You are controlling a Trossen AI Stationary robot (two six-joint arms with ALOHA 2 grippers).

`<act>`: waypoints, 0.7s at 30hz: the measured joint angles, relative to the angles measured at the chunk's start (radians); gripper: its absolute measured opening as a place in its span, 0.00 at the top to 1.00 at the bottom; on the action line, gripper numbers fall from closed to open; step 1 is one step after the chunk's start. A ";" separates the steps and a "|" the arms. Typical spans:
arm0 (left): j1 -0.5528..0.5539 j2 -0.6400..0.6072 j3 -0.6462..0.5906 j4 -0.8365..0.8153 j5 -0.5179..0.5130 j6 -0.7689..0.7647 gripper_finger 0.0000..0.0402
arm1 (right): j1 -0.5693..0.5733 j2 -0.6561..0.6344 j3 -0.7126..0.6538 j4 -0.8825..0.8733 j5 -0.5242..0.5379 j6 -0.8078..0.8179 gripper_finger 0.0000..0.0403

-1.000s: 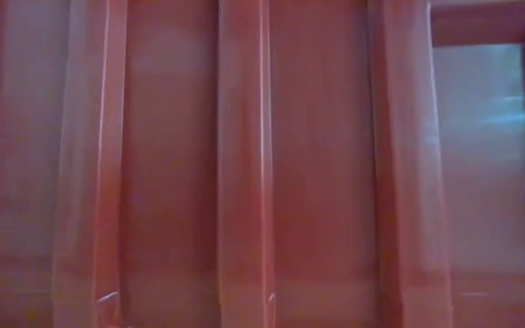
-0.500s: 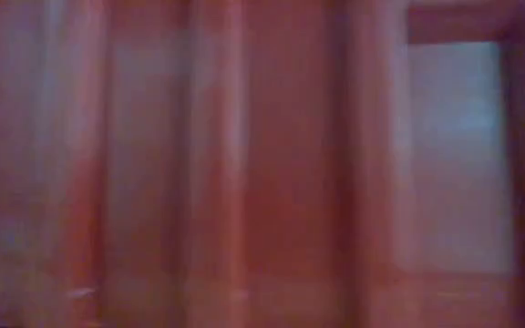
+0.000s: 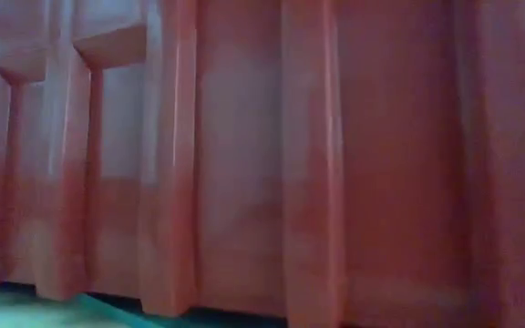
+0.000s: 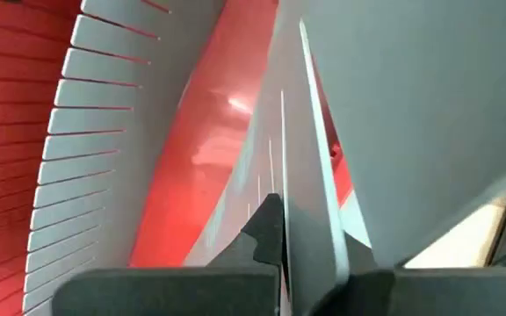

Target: Sort Items/Unsort Items

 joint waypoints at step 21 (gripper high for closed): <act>-0.004 -0.153 0.003 0.131 0.131 0.055 0.99 | 0.001 0.035 0.001 0.086 -0.051 -0.096 1.00</act>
